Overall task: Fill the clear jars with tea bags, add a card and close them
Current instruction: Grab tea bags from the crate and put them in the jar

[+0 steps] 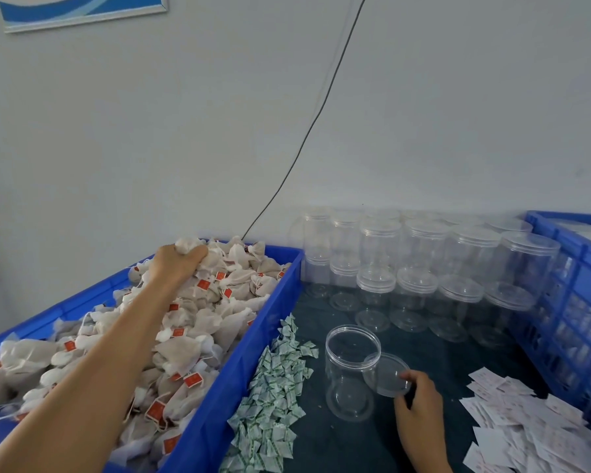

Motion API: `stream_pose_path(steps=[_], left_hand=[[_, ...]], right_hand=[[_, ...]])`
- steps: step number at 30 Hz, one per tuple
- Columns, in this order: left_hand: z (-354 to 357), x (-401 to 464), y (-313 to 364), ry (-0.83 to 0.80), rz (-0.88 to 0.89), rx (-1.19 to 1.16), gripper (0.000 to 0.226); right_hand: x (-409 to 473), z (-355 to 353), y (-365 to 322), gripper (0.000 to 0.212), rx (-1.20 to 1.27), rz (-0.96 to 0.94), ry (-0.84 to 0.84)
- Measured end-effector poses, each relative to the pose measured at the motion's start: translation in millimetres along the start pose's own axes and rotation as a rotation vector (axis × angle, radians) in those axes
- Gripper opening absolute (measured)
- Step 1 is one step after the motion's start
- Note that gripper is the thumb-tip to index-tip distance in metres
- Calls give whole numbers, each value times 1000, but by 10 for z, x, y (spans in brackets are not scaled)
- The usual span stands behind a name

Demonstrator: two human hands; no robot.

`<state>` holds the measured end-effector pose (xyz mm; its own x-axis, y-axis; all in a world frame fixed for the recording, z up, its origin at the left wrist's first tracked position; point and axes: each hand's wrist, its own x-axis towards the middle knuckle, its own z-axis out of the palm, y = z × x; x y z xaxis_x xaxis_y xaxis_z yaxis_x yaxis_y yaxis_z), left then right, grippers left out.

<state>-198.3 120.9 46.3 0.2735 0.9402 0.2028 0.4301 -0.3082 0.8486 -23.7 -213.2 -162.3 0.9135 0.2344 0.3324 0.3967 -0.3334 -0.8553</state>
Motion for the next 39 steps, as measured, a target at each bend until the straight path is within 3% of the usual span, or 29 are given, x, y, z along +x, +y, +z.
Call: stream_pose_path(steps=[3,6,12,16,20,23,26,29,33,36,39], left_hand=[[-6,-55,112,25,-107,-301,31],[70,-182,325,-54,-237,-684,12],[530,-613,761,-451,-480,-1140,36],[955,-982,804,-673,-580,-1291,40],[1204,-1272,655,-701,-699,-1349,49],[1282,-1318,493,-686,-718,-1395,41],[1310,-1308,346,-645,-658,-1393,36],[1281,-1315,202,-501,-465,-1235,27],[1223,-1373,-12,-360,-125,-962,16],[1267,-1440,-209,-288,87,-805,14],[1330,-1496,-360,-273,169,-809,12]], right_hand=[[-4,8,-10,29,4,-10,9],[-7,11,-9,30,12,-9,6],[-56,-10,-45,33,104,-23,27],[-75,-69,-162,34,303,42,105],[28,-247,-533,41,426,-4,206],[205,-388,-944,36,442,-114,108],[349,-398,-1328,28,337,-213,-111],[461,-249,-1564,22,192,-285,-323],[564,9,-1710,23,92,-304,-503],[575,124,-1743,25,148,-254,-613],[565,165,-1708,20,142,-291,-708]])
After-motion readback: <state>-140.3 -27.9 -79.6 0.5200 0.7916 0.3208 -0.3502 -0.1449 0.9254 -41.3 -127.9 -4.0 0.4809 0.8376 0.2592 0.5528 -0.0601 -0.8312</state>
